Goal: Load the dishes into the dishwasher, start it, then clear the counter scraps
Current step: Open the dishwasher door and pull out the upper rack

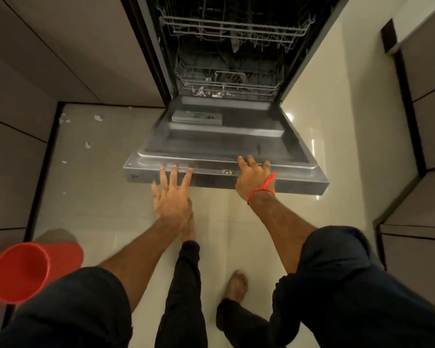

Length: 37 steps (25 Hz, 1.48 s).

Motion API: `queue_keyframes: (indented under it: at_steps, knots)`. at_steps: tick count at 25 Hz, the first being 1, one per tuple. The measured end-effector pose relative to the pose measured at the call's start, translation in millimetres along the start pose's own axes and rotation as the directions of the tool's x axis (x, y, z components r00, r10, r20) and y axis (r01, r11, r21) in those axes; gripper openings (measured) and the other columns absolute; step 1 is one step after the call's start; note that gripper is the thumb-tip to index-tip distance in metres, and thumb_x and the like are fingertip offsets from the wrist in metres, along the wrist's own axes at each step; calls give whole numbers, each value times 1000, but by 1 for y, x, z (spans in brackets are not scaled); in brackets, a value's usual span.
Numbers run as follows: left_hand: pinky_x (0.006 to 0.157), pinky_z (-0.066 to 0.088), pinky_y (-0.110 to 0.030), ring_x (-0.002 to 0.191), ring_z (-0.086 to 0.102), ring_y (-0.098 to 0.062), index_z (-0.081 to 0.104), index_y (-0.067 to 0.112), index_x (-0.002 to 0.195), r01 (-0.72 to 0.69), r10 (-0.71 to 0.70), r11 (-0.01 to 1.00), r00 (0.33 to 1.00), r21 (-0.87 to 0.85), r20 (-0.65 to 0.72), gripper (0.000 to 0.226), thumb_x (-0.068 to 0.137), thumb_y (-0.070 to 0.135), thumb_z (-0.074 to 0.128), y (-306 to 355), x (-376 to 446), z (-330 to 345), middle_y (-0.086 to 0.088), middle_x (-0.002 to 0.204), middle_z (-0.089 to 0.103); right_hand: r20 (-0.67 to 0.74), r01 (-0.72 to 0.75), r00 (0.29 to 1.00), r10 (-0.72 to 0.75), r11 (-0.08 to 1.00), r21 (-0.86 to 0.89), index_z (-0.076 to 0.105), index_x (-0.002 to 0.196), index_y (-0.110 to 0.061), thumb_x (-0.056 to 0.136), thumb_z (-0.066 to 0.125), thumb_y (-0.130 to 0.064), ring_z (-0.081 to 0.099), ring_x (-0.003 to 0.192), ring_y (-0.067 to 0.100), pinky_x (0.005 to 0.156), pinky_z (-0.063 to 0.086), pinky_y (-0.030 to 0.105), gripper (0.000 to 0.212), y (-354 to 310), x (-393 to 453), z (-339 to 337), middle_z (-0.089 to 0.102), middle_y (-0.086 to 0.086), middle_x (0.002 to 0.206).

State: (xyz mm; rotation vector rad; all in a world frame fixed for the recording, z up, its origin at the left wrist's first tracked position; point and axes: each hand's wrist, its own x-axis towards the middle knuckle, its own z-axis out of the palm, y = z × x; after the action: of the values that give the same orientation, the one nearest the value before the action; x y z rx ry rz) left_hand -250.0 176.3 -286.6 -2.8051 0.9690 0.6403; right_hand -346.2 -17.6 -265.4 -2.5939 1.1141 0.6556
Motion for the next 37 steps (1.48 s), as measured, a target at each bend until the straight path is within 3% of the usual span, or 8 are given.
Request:
queue_keyframes:
  at_steps: [6, 9, 16, 22, 27, 30, 33, 37]
  knots:
    - [126, 6, -54, 155, -4, -39, -9, 27, 161, -116, 75, 985, 957, 130, 280, 81, 104, 43, 46, -18, -2, 122, -16, 169, -8, 300, 124, 948, -106, 992, -39, 10, 157, -32, 90, 50, -14, 18, 145, 46, 112, 35, 56, 79, 25, -4, 129, 7, -4, 165]
    - [126, 6, -53, 155, -4, -40, -9, 25, 161, -110, 46, 985, 912, 134, 408, 93, 98, 39, 58, -20, 10, 186, -18, 168, -9, 387, 118, 916, -110, 993, 1, 3, 157, -33, 89, 48, -10, 6, 149, 44, 113, 30, 59, 85, 31, 3, 196, -5, -8, 166]
    - [125, 3, -54, 154, -10, -40, -16, 19, 160, -121, 62, 988, 873, 92, 485, 100, 97, 46, 57, -37, 43, 311, -17, 167, -18, 368, 120, 925, -95, 992, -45, -21, 153, -30, 86, 40, 6, -18, 147, 44, 87, 50, 45, 98, 34, 21, 331, -33, -4, 159]
    - [125, 1, -52, 155, -10, -38, -9, 13, 161, -142, 84, 987, 863, 79, 499, 83, 104, 51, 38, -43, 78, 359, -13, 169, -8, 402, 139, 910, -104, 988, -59, -20, 154, -29, 85, 38, 8, -19, 146, 46, 91, 50, 43, 97, 38, 56, 392, -33, -4, 159]
    - [125, 8, -54, 155, -4, -41, -6, 15, 162, -129, 81, 990, 853, 58, 516, 79, 105, 48, 38, -47, 74, 366, -11, 170, -9, 414, 110, 905, -102, 994, 5, -16, 155, -29, 84, 41, 7, -18, 146, 45, 94, 50, 44, 98, 37, 59, 395, -30, -6, 160]
    - [121, 26, -51, 149, 29, -36, 20, 17, 160, -178, 156, 984, 831, -10, 534, 64, 106, 45, 39, -41, 76, 332, -10, 165, 26, 492, 37, 858, -148, 973, 228, -3, 157, -30, 83, 43, 4, -4, 152, 34, 116, 29, 54, 95, 47, 66, 363, -11, -9, 165]
    - [110, 38, -47, 131, 51, -27, 41, 23, 148, -244, 249, 968, 879, -64, 406, 45, 106, 40, 41, -29, 86, 270, -6, 148, 52, 361, -6, 912, -194, 875, 484, 9, 158, -29, 87, 45, 2, 13, 151, 24, 122, 20, 47, 85, 54, 67, 312, 12, -1, 165]
    - [116, 33, -47, 142, 40, -26, 30, 26, 157, -227, 267, 953, 942, -202, 204, 55, 105, 39, 43, -12, 132, 165, 0, 160, 36, 232, -112, 967, -104, 646, 755, 23, 156, -28, 95, 54, -5, 38, 141, 24, 119, 30, 36, 72, 47, 92, 217, 38, 3, 155]
